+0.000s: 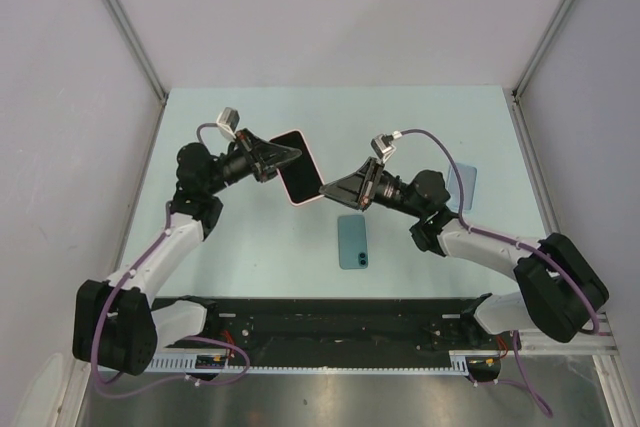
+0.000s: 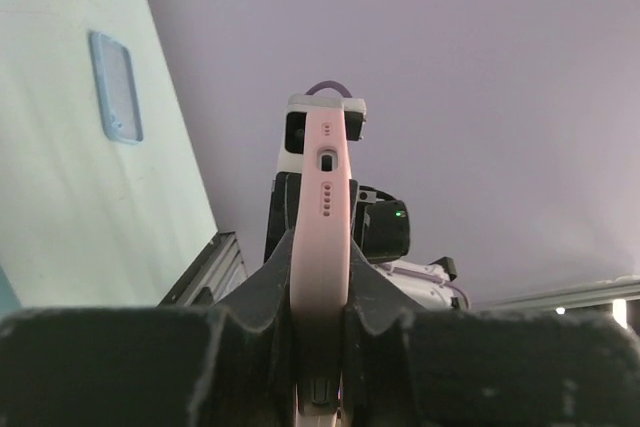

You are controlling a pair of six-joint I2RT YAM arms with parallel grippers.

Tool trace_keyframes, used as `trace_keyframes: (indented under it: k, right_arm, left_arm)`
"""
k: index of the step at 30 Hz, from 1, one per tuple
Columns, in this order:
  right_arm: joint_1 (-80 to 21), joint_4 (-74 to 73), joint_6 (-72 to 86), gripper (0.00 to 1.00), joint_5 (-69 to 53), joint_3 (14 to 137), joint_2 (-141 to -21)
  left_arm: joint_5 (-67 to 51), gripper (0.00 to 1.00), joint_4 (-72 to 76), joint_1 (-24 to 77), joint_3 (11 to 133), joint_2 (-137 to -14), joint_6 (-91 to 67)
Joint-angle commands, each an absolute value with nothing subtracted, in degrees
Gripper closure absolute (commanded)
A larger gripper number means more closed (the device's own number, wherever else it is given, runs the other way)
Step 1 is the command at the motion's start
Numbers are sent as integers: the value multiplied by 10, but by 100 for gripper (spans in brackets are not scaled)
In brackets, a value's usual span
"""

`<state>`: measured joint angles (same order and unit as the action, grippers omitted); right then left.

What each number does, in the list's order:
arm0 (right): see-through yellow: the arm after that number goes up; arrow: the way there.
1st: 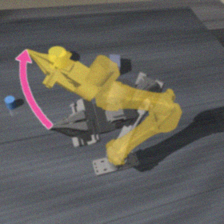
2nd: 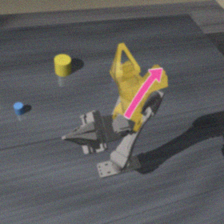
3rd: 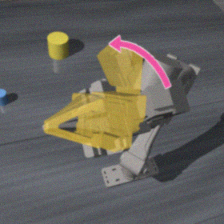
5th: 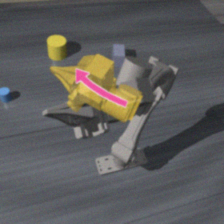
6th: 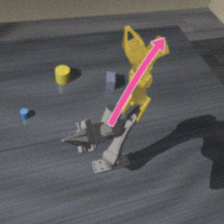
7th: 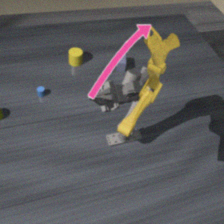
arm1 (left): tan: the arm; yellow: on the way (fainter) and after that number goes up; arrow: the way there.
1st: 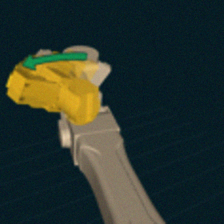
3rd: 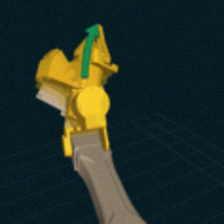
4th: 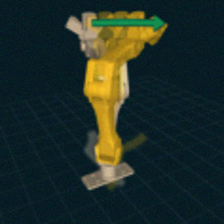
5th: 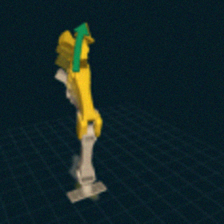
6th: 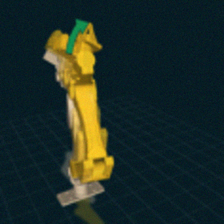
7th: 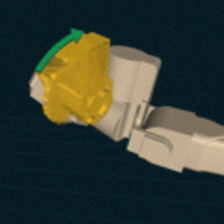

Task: Take the phone out of the phone case
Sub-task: Remove the phone case from the phone.

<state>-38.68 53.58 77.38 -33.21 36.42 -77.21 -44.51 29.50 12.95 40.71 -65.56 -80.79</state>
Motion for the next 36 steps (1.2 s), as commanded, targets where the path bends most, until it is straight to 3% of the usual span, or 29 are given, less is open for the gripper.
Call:
trace_keyframes:
  k: [1,5,36]
  right_arm:
    - [-372,675,760,100,-342,362,-801]
    - [-357,919,836,100,-360,369,-881]
    - [-475,919,1023,100,-202,495,-1000]
  left_arm:
    - [-434,100,473,126,400,-635,-922]
    - [-420,100,549,127,382,-626,-995]
    - [-352,100,616,127,453,-550,-1070]
